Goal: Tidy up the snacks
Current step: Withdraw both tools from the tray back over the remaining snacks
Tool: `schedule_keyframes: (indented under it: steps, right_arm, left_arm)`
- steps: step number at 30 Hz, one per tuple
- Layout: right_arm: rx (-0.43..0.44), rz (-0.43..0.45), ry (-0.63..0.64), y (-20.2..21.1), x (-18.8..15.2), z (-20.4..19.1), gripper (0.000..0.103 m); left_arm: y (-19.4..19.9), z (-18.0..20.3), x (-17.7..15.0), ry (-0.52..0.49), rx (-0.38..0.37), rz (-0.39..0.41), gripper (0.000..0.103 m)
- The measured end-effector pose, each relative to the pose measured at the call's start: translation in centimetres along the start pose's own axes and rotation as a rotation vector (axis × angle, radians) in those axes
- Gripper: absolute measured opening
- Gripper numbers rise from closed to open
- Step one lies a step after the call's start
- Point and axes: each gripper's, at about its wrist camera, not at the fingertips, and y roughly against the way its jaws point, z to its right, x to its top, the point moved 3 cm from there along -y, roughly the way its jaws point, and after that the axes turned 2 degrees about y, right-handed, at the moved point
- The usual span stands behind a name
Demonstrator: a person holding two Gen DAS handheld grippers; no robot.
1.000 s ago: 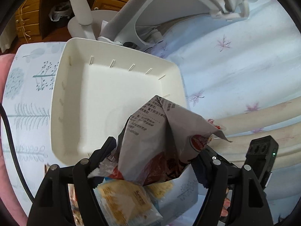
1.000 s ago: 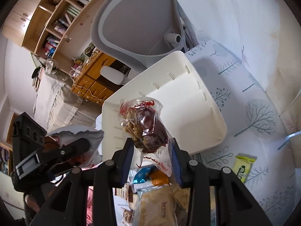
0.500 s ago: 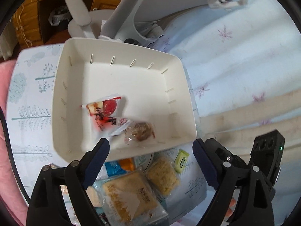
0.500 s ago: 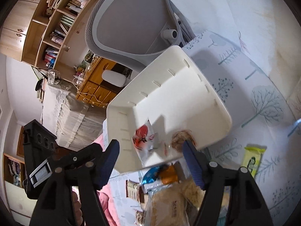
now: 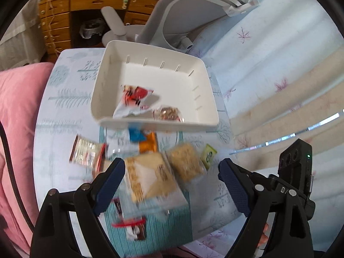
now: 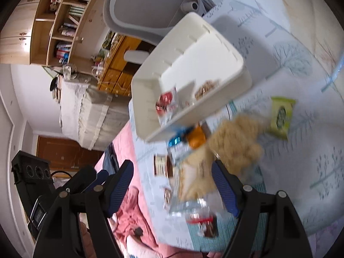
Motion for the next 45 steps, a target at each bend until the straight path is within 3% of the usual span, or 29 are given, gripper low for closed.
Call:
schedule_keyframes:
  steps: [8, 17, 21, 33, 45]
  right_arm:
    - [-0.023, -0.113, 0.001, 0.1, -5.5, 1.7, 0.075]
    - [-0.048, -0.253, -0.045, -1.0, -10.6, 4.5, 0.075]
    - [-0.068, -0.316, -0.070, -1.6, -11.7, 5.6, 0.075]
    - [-0.167, -0.372, -0.067, -2.9, -13.6, 6.3, 0.075]
    - [-0.249, -0.317, -0.146, -6.1, -15.9, 4.3, 0.075]
  left_arm:
    - [4.5, 0.5, -7.4, 0.009, 0.087, 0.072, 0.089]
    - [6.6, -0.9, -13.0, 0.080, 0.189, 0.057, 0.089]
    - [6.1, -1.9, -14.6, 0.109, 0.215, 0.013, 0.089]
    - [2.6, -5.8, -14.1, 0.121, 0.269, -0.066, 0.089]
    - [0.5, -10.7, -10.4, -0.015, 0.257, -0.148, 0.089]
